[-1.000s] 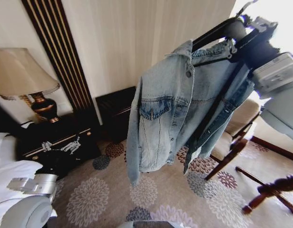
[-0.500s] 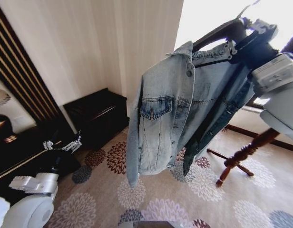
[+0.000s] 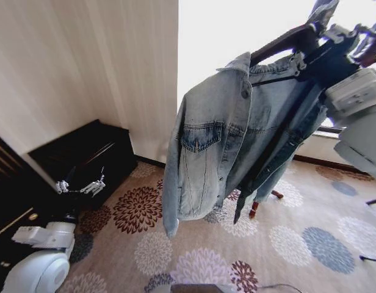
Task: Pick up the clothes from the bed and hang them on the clothes hanger.
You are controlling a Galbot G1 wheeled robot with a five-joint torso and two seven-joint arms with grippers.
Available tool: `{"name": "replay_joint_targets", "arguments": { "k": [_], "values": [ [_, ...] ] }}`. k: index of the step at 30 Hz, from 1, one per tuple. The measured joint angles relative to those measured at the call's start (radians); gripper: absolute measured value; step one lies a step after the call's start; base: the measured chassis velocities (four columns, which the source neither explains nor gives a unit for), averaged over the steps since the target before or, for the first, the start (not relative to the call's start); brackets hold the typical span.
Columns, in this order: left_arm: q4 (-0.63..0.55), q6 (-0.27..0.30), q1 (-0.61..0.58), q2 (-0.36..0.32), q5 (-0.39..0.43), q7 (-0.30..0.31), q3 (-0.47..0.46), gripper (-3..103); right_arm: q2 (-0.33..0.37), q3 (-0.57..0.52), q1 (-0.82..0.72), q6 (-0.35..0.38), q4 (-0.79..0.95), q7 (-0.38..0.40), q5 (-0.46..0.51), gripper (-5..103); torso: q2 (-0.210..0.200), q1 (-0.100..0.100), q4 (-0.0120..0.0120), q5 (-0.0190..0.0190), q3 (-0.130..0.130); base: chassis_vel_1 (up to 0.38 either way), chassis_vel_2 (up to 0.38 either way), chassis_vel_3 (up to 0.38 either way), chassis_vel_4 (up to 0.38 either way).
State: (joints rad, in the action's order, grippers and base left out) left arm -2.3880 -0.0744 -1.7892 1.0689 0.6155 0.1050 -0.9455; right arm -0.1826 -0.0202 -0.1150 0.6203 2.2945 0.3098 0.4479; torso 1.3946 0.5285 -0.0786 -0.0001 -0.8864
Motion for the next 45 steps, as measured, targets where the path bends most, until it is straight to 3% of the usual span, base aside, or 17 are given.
{"name": "replay_joint_targets", "arguments": {
  "k": [12,15,21,23,24,26,27,29,31,38,42,45],
  "values": [
    [0.006,-0.009,0.016,-0.003,0.011,0.003,0.017,100,0.003,0.006,-0.004,0.015,0.002,0.022,0.035,25,0.018,0.008,-0.0004,0.0001,-0.01,-0.121,-0.13,-0.132,-0.128],
    [0.007,-0.015,0.019,-0.005,0.011,0.002,0.026,100,0.005,0.018,-0.004,0.034,0.006,0.065,0.108,25,0.021,0.009,-0.0003,0.0003,-0.012,-0.053,-0.062,-0.049,-0.058],
    [0.008,-0.017,0.022,-0.009,0.01,0.002,0.028,100,0.008,0.023,-0.004,0.044,0.003,0.105,0.16,25,0.021,0.009,0.0005,-0.0001,-0.012,-0.005,-0.009,-0.002,-0.002],
    [0.009,-0.017,0.023,-0.01,0.008,0.002,0.028,100,0.011,0.028,-0.005,0.061,0.002,0.144,0.227,25,0.021,0.009,0.0003,-0.0003,-0.012,0.0,0.0,0.0,0.0],
    [0.009,-0.018,0.024,-0.01,0.007,0.001,0.029,100,0.012,0.03,-0.007,0.091,0.002,0.199,0.325,25,0.02,0.009,0.0001,-0.0002,-0.011,0.0,0.0,0.0,0.0],
    [0.009,-0.018,0.026,-0.01,0.005,0.0,0.031,100,0.014,0.03,-0.006,0.111,0.0,0.263,0.432,25,0.02,0.009,0.0001,0.0001,-0.011,0.0,0.0,0.0,0.0],
    [0.009,-0.018,0.026,-0.01,0.005,0.0,0.031,100,0.014,0.03,-0.006,0.111,0.0,0.263,0.432,25,0.02,0.009,0.0001,0.0001,-0.011,0.0,0.0,0.0,0.0],
    [0.012,-0.019,0.03,-0.012,0.001,0.0,0.036,100,0.026,0.034,0.01,0.119,-0.008,0.349,0.573,25,0.019,0.009,0.0001,0.0003,-0.011,0.0,0.0,0.0,0.0],
    [0.013,-0.019,0.035,-0.014,-0.001,-0.001,0.04,100,0.039,0.04,0.025,0.119,-0.017,0.383,0.654,25,0.019,0.008,-0.0004,0.0002,-0.01,0.0,0.0,0.0,0.0],
    [0.014,-0.02,0.039,-0.018,-0.001,-0.001,0.042,100,0.039,0.063,0.035,0.119,-0.025,0.314,0.584,25,0.018,0.008,0.0001,-0.0002,-0.01,0.0,0.0,0.0,0.0],
    [0.016,-0.021,0.034,-0.018,0.001,-0.002,0.034,100,0.035,0.079,0.041,0.119,-0.021,0.29,0.615,25,0.018,0.008,0.0,0.0001,-0.01,0.0,0.0,0.0,0.0],
    [0.021,-0.027,0.024,-0.013,0.0,-0.006,0.03,100,0.041,0.088,0.048,0.118,-0.035,0.172,0.603,25,0.017,0.008,0.0001,-0.0001,-0.01,0.0,0.0,0.0,0.0]
  ]
}}
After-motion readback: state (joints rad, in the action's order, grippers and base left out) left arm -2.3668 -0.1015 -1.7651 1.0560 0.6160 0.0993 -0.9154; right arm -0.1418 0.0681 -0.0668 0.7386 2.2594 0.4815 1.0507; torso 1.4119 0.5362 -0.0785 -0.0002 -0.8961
